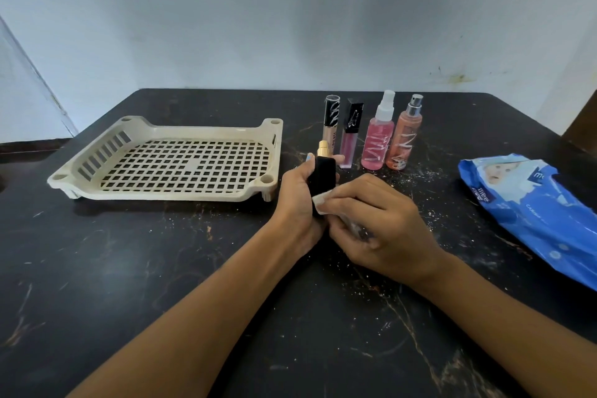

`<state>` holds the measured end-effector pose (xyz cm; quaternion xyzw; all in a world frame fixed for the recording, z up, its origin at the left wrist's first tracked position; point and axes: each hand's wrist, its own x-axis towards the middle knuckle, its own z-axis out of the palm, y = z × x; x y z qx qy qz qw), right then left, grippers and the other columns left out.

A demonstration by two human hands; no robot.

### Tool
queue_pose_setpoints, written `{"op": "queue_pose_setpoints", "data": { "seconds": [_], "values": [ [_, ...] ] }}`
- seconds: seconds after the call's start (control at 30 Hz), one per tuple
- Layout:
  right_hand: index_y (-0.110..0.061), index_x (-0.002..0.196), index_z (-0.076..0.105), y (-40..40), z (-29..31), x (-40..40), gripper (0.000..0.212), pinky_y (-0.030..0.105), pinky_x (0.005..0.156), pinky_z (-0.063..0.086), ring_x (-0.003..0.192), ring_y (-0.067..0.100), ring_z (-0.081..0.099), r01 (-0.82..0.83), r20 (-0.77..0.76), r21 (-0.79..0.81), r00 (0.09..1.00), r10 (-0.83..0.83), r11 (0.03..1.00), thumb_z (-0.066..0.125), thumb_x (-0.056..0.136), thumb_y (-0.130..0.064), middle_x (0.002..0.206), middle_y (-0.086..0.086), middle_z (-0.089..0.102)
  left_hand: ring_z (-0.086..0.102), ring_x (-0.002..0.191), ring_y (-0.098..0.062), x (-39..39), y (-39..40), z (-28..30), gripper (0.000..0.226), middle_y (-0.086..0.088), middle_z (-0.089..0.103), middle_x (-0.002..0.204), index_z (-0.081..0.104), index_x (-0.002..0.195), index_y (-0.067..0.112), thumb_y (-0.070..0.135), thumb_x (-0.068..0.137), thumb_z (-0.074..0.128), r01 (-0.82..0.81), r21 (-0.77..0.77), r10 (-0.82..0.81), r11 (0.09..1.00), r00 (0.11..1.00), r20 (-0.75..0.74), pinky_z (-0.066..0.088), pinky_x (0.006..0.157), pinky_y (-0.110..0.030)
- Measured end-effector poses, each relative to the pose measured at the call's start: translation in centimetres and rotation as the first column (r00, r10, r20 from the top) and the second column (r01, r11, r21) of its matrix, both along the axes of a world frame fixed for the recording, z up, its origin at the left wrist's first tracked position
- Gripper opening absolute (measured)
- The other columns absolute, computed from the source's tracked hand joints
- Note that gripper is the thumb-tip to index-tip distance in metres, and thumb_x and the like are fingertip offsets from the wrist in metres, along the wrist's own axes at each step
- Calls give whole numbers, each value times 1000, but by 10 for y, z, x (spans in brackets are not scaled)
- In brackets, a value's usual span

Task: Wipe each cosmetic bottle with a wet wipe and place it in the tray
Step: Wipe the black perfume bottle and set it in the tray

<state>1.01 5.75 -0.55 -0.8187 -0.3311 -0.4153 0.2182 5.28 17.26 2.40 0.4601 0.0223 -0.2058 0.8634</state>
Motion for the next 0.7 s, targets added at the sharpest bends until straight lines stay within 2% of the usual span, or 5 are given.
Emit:
{"op": "queue_pose_setpoints", "data": {
  "seconds": [0.17,0.3,0.43,0.5,0.7],
  "values": [
    [3,92,75,0,0,1,11,29,78,53,82,25,65,-8,2,28,1000,8,1000,69,84,-2,94,12,71,58,49,-11,-3,1,-1,37,-1,57,56,62,86,7,37,93,43,68,42,-70,997,996,56,50,51,-19],
    [3,99,74,-2,1,2,16,29,84,54,90,22,66,35,1,102,999,-35,994,67,85,1,97,11,70,55,79,-20,-3,-1,-1,31,-8,57,79,62,90,5,29,93,43,41,23,-42,999,998,50,46,80,-32],
    [5,109,70,-3,1,6,22,32,90,54,101,23,66,100,-30,198,995,-96,975,64,88,2,104,15,68,59,76,-18,-3,-4,-4,31,-9,61,79,61,91,3,27,96,42,7,-30,-4,1000,997,81,50,74,-27],
    [5,109,70,-3,1,5,23,30,90,54,100,22,66,85,-32,189,996,-81,978,64,87,4,105,15,68,59,79,-21,-4,-5,-5,33,-11,61,79,60,90,3,28,97,40,1,-40,1,999,998,62,49,80,-32],
    [2,93,75,1,2,-4,23,20,83,52,85,18,66,-40,31,98,999,37,994,65,72,6,94,11,71,54,70,-21,-4,-1,-3,42,-10,56,73,58,78,3,38,94,41,16,-64,-23,998,994,-110,46,73,-31]
  ]
}}
